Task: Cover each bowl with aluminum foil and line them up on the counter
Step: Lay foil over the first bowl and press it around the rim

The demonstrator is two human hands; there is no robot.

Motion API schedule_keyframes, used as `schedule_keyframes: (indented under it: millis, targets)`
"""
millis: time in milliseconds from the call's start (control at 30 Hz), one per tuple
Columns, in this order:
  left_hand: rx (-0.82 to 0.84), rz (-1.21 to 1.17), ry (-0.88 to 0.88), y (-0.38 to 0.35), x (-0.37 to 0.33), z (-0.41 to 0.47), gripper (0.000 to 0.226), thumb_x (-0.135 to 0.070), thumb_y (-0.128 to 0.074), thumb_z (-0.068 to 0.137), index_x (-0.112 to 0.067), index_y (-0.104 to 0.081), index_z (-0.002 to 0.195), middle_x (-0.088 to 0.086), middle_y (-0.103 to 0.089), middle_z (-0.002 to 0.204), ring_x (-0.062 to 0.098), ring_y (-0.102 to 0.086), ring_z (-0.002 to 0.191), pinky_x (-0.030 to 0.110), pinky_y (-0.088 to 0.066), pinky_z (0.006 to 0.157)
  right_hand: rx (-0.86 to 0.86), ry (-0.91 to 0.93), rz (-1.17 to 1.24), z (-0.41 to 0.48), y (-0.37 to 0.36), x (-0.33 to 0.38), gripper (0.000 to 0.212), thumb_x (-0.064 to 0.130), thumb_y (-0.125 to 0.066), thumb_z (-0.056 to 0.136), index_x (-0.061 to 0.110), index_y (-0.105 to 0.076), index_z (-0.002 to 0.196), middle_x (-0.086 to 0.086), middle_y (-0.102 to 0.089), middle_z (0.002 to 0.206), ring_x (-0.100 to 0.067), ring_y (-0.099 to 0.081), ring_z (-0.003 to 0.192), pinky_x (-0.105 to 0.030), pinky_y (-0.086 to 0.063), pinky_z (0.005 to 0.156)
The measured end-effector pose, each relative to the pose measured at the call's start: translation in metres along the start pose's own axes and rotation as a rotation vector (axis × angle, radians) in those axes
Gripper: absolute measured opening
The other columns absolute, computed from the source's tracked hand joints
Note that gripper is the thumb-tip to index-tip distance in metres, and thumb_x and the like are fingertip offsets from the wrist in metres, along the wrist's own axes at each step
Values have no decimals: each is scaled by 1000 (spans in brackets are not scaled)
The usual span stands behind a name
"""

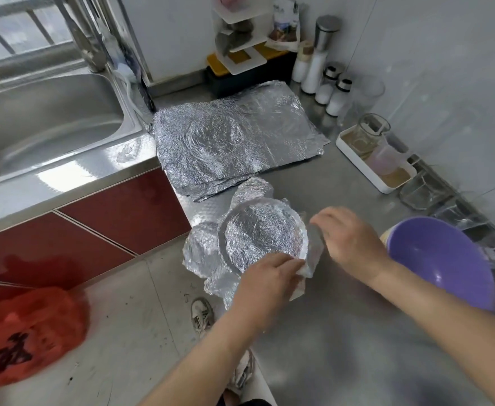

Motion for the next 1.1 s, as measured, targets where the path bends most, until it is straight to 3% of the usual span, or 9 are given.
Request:
schedule_keyframes:
  millis: [67, 133, 267, 333, 433, 633, 733, 900, 1100]
  targets:
    - [-9, -29, -1, 18, 7, -4, 13, -22, -66, 84, -17, -74, 93, -5, -68, 90, 19, -63, 81, 28, -54, 63, -106, -345, 195, -8, 9, -8, 10, 4, -60, 84, 10, -68, 87, -2, -65, 79, -23, -59, 71, -29, -43, 65]
    - [10, 2, 44, 33, 27, -12, 10, -20, -75, 80, -20, -76, 90, -8, -67, 91, 17, -61, 84, 34, -55, 64, -97, -620, 344, -22, 3, -6, 8, 9, -65, 85, 15, -67, 80, 7, -63, 68, -19, -59, 64, -30, -46, 65]
    - [105, 120, 13, 44, 40, -21, 8, -29, -70, 81, -25, -76, 85, -10, -64, 86, 15, -58, 82, 32, -52, 65, 35, -802, 410, -38, -12, 18, 16, 23, -65, 87, 18, -64, 72, 12, -58, 59, -13, -56, 60, -31, -46, 62]
    - [122, 133, -16, 42, 36, -20, 20, -37, -61, 85, -25, -76, 81, -10, -64, 81, 15, -58, 77, 30, -52, 63, 66, -848, 403, -44, -14, 26, 24, 29, -64, 88, 16, -62, 67, 10, -56, 54, -15, -53, 58, -32, -42, 59]
    - [174, 124, -44, 33, 33, -21, 16, -39, -66, 80, -26, -75, 83, -11, -65, 82, 15, -58, 78, 30, -51, 61, 121, -896, 351, -53, -16, 32, 31, 34, -62, 88, 15, -60, 64, 7, -53, 50, -20, -54, 59, -33, -44, 59]
    - [186, 205, -69, 19, 30, -20, 8, -25, -80, 77, -23, -74, 82, -8, -64, 77, 16, -60, 72, 30, -54, 58, 152, -907, 402, -59, -26, 36, 21, 28, -60, 89, 18, -60, 70, 8, -61, 63, -15, -57, 66, -31, -43, 61]
    - [156, 244, -25, 8, 19, -9, 7, -25, -77, 77, -21, -72, 78, -6, -63, 73, 19, -59, 68, 30, -52, 56, 114, -891, 450, -60, -31, 26, 8, 18, -58, 89, 19, -64, 85, 5, -66, 84, -16, -60, 80, -28, -44, 70]
    - [33, 155, 81, -9, 2, 20, 15, -22, -78, 73, -18, -73, 87, 0, -61, 70, 26, -60, 67, 29, -44, 56, 168, -743, 347, -48, -38, 7, 37, 4, -51, 91, 14, -61, 124, -2, -62, 125, -23, -55, 114, -32, -43, 97]
    - [-24, 114, 53, -1, 7, 26, 28, -30, -84, 70, -19, -72, 93, -4, -66, 86, 23, -57, 78, 32, -47, 64, 192, -655, 299, -29, -46, -10, 37, 6, -50, 91, 16, -61, 124, -1, -64, 123, -23, -56, 112, -30, -42, 92]
Point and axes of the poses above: each hand's wrist, its own z-axis towards the middle knuckle, its own y-axis out of the back of the hand, x = y × z, the point moved 7 cm from there along z, towards the middle knuckle
